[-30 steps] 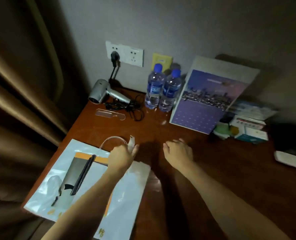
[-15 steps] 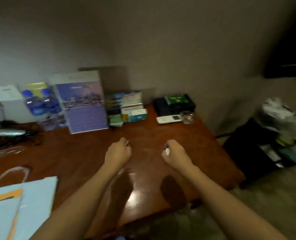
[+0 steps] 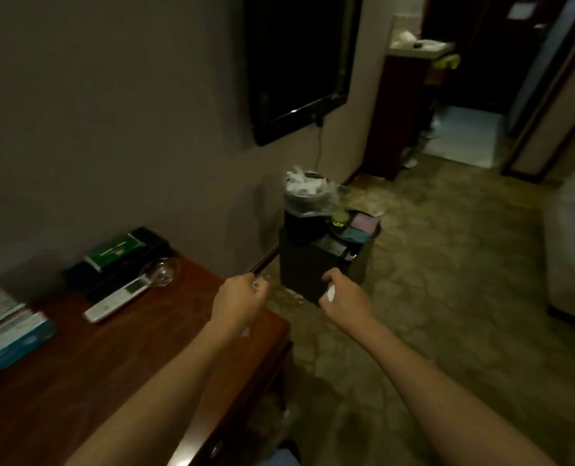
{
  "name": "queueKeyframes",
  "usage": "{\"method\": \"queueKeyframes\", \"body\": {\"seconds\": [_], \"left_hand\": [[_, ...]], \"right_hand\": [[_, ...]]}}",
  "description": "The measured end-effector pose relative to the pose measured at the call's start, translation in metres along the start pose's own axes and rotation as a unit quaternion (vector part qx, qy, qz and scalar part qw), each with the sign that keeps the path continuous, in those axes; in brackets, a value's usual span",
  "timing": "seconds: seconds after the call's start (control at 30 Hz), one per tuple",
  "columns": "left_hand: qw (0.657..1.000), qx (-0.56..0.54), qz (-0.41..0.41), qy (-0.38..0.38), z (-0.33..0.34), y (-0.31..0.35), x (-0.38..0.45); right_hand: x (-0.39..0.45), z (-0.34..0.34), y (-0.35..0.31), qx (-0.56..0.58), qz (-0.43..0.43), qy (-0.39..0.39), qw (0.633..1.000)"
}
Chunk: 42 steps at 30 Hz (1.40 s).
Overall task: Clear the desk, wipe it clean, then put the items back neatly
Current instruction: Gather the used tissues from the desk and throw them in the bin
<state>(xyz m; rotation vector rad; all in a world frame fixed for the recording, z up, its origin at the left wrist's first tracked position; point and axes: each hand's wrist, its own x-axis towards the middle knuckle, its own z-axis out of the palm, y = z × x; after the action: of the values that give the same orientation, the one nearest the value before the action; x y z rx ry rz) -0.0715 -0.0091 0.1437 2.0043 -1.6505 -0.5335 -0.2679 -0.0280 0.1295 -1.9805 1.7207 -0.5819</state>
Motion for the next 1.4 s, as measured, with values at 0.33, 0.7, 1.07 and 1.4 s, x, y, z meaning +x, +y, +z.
{"method": "queueKeyframes", "body": {"seconds": [0.33, 0.7, 1.07, 1.4], "left_hand": [[0.998, -0.023, 0.030, -0.042, 0.090, 0.083, 0.169], [0.999, -0.025, -0.022, -0.038, 0.133, 0.135, 0.340], [0.996, -0.029, -0.081, 0.016, 0.175, 0.175, 0.509], [0.983, -0.064, -0.168, 0.017, 0.208, 0.162, 0.616]], "right_hand": [[0.152, -0.048, 0.106, -0.017, 0.031, 0.008, 0.999], [0.324, -0.091, 0.166, -0.018, 0.060, -0.012, 0.998], [0.534, -0.102, 0.204, -0.007, -0.004, -0.057, 0.998], [0.673, -0.071, 0.217, -0.013, -0.046, -0.150, 0.988]]}}
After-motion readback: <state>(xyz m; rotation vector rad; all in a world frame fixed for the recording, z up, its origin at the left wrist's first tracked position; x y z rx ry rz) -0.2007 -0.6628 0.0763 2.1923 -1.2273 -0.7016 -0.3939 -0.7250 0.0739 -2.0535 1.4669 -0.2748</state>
